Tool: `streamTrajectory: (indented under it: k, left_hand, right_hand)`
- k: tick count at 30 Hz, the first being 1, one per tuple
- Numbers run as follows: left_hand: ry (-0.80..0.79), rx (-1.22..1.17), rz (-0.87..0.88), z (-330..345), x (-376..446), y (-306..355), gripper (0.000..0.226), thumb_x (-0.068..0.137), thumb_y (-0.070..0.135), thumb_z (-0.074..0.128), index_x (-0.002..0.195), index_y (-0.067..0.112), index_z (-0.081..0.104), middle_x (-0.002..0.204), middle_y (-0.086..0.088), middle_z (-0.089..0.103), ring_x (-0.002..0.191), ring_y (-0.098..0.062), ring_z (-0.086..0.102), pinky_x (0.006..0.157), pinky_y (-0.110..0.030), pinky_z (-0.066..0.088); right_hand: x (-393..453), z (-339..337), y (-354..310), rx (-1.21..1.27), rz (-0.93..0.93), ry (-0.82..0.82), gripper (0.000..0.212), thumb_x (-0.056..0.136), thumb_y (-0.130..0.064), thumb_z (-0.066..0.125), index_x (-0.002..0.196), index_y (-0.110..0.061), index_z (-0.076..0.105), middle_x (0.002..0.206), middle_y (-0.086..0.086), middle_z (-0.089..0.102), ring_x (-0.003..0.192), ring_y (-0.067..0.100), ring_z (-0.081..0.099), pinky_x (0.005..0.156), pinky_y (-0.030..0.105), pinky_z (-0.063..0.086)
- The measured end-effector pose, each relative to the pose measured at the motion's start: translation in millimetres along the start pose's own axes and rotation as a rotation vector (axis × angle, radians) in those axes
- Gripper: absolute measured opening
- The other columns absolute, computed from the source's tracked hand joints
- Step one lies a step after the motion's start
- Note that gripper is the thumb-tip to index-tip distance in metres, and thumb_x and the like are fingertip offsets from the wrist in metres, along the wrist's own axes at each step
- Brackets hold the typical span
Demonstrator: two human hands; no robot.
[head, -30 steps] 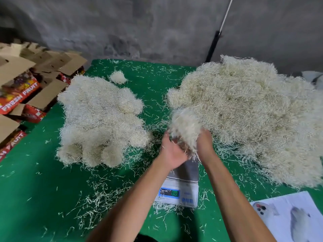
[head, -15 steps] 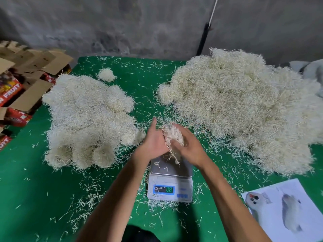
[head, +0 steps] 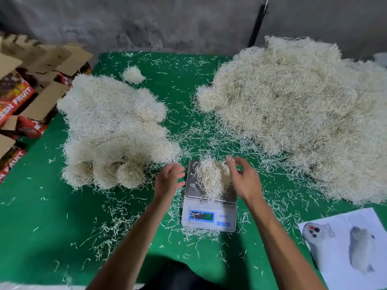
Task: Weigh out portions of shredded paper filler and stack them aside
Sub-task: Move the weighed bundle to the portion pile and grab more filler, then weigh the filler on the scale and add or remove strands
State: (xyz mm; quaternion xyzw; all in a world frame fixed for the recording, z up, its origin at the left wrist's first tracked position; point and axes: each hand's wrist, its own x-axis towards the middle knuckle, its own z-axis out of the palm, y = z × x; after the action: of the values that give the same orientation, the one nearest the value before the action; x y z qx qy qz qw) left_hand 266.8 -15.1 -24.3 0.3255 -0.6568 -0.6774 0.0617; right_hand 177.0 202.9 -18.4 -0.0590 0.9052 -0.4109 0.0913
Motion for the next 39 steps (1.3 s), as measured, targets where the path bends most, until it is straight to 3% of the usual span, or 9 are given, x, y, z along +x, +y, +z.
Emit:
streamTrajectory:
  k: [2,8,11,17,19,24,27,34,39]
  left_hand:
    - [-0.027,0.0,0.065,-3.0,-6.0,0.3,0.025,0.106,0.03,0.05,0.123,0.015,0.06,0.117,-0.006,0.071,0.101,-0.016,0.073,0.082,-0.036,0.063]
    - [-0.085,0.004,0.081,-9.2,-16.9,-1.1,0.021,0.105,0.032,0.052,0.121,0.022,0.062,0.111,-0.001,0.076,0.095,-0.017,0.075,0.071,-0.032,0.063]
    - [-0.059,0.048,0.16,-18.8,-29.9,-8.6,0.024,0.107,0.022,0.049,0.128,0.016,0.061,0.109,-0.003,0.076,0.092,-0.02,0.076,0.066,-0.035,0.064]
    - [-0.133,0.058,0.139,-24.9,-52.4,-9.0,0.036,0.101,0.034,0.052,0.122,0.007,0.065,0.12,-0.006,0.071,0.114,-0.019,0.068,0.096,-0.039,0.056]
    - [-0.156,0.06,0.14,-28.3,-56.3,-14.7,0.029,0.107,0.021,0.049,0.127,0.004,0.06,0.126,-0.008,0.068,0.118,-0.02,0.066,0.101,-0.04,0.054]
    - [-0.191,0.119,0.151,-30.6,-55.2,-18.8,0.036,0.104,-0.002,0.046,0.139,0.003,0.049,0.131,-0.004,0.062,0.114,-0.003,0.066,0.093,-0.02,0.054]
    - [-0.138,0.069,0.154,-34.4,-50.9,-19.4,0.03,0.107,0.015,0.048,0.136,0.009,0.056,0.126,-0.005,0.068,0.113,-0.009,0.068,0.092,-0.028,0.055]
    - [-0.142,0.016,0.108,-37.1,-48.5,-24.8,0.029,0.109,0.016,0.044,0.136,0.014,0.054,0.125,0.002,0.07,0.116,-0.018,0.068,0.097,-0.036,0.057]
    - [-0.128,-0.096,0.036,-37.4,-46.0,-28.7,0.031,0.106,0.04,0.052,0.132,0.025,0.059,0.127,0.001,0.07,0.117,-0.022,0.068,0.097,-0.047,0.055]
  right_hand:
    - [-3.0,-9.1,4.6,0.055,-0.015,0.073,0.09,0.091,-0.088,0.029,0.147,-0.022,0.05,0.138,0.005,0.065,0.072,-0.005,0.064,0.071,0.016,0.052]
    - [-26.3,-14.5,20.5,0.1,0.038,0.075,0.065,0.104,-0.065,0.035,0.144,-0.015,0.051,0.135,0.01,0.066,0.107,0.013,0.069,0.094,0.037,0.056]
    - [-36.7,-5.6,28.2,0.089,0.05,0.027,0.061,0.105,-0.058,0.04,0.144,-0.012,0.049,0.133,0.01,0.066,0.087,-0.009,0.064,0.088,0.027,0.053]
    - [-39.0,0.5,24.9,0.096,0.082,0.001,0.065,0.105,-0.056,0.041,0.152,-0.011,0.041,0.147,0.01,0.057,0.123,0.023,0.062,0.108,0.052,0.05]
    - [-39.3,0.6,22.3,0.115,0.087,-0.003,0.067,0.104,-0.058,0.04,0.152,-0.011,0.041,0.145,0.011,0.059,0.125,0.027,0.062,0.108,0.055,0.049]
    - [-40.5,2.0,10.7,0.137,0.075,0.027,0.084,0.094,-0.071,0.038,0.154,-0.013,0.038,0.157,0.009,0.046,0.137,0.026,0.053,0.111,0.058,0.045]
    - [-38.9,7.7,8.3,0.14,0.026,0.062,0.077,0.098,-0.067,0.045,0.155,-0.017,0.035,0.16,0.005,0.04,0.14,0.022,0.047,0.116,0.051,0.039]
    - [-31.1,18.0,1.1,0.124,0.003,0.064,0.088,0.093,-0.075,0.049,0.156,-0.014,0.035,0.16,0.006,0.04,0.144,0.021,0.041,0.118,0.052,0.037]
    - [-16.3,30.8,-10.9,-0.21,-0.079,0.012,0.09,0.085,-0.087,0.049,0.153,-0.028,0.042,0.163,0.004,0.035,0.146,0.027,0.039,0.115,0.061,0.038]
